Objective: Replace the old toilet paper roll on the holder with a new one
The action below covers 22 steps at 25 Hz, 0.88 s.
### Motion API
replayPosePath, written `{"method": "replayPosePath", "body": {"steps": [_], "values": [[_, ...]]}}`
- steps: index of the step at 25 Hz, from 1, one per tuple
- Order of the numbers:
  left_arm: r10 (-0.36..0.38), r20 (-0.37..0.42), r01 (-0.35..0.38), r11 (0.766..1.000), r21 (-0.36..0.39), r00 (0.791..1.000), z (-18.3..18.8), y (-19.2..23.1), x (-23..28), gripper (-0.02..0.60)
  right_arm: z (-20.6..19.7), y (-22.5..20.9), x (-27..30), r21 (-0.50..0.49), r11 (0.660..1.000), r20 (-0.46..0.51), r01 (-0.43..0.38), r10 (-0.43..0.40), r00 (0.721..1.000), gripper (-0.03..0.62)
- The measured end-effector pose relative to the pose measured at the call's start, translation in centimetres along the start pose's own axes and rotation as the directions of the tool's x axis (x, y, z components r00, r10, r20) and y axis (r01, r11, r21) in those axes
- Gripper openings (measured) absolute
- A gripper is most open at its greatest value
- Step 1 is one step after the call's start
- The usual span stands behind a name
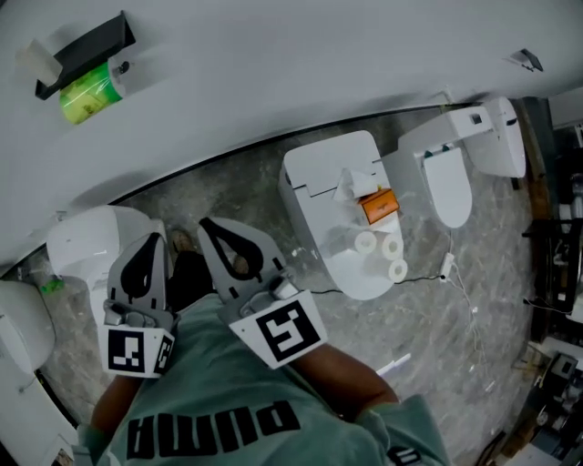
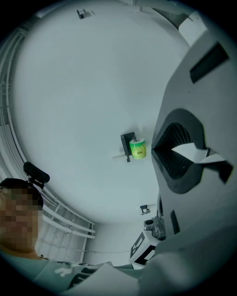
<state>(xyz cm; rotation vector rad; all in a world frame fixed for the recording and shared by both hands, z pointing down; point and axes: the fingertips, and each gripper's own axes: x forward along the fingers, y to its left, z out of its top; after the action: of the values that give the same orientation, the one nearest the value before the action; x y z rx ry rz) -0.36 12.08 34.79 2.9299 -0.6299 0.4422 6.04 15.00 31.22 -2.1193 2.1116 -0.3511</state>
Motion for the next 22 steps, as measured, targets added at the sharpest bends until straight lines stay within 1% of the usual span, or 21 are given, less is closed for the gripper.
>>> {"method": "replayPosePath", "body": {"steps": [5, 8, 12, 15, 18, 22], "values": [[0.024, -0.025, -0.023, 0.999, 0.044, 0.999, -0.6, -1.6, -0.9, 0.005, -1.4, -0.1, -1.9, 0.007, 0.999, -0.011, -0.035, 0.035, 0.999, 0.005], [0.025, -0.029, -0.023, 0.998, 0.056, 0.999, 0.1, -2.4, -1.1, 0.005, -1.6, -0.1, -2.9, 0.003, 0.999, -0.025, -0.041, 0.041, 0.999, 0.005], [-0.018, -0.011, 0.019, 0.996, 0.092, 1.000, 1.0, -3.7, -1.2, 0.005, -1.1, -0.1, -3.7, 0.024, 1.000, 0.007, -0.019, 0.019, 1.000, 0.005], [-0.057, -0.028, 0.060, 0.989, 0.137, 0.998, 0.4, -4.4, -2.1, 0.005, -1.2, 0.4, -4.3, 0.039, 0.999, 0.023, 0.009, -0.010, 1.000, 0.005], [-0.046, -0.031, 0.050, 0.990, 0.134, 0.998, -0.3, -4.1, -3.9, 0.005, -1.8, 1.7, -4.8, 0.038, 0.999, 0.016, 0.025, -0.025, 1.000, 0.005], [-0.012, -0.005, 0.013, 0.996, 0.089, 1.000, -1.1, -3.1, -6.6, 0.005, -2.3, 4.4, -5.0, 0.023, 0.999, 0.013, 0.033, -0.034, 0.999, 0.005]]}}
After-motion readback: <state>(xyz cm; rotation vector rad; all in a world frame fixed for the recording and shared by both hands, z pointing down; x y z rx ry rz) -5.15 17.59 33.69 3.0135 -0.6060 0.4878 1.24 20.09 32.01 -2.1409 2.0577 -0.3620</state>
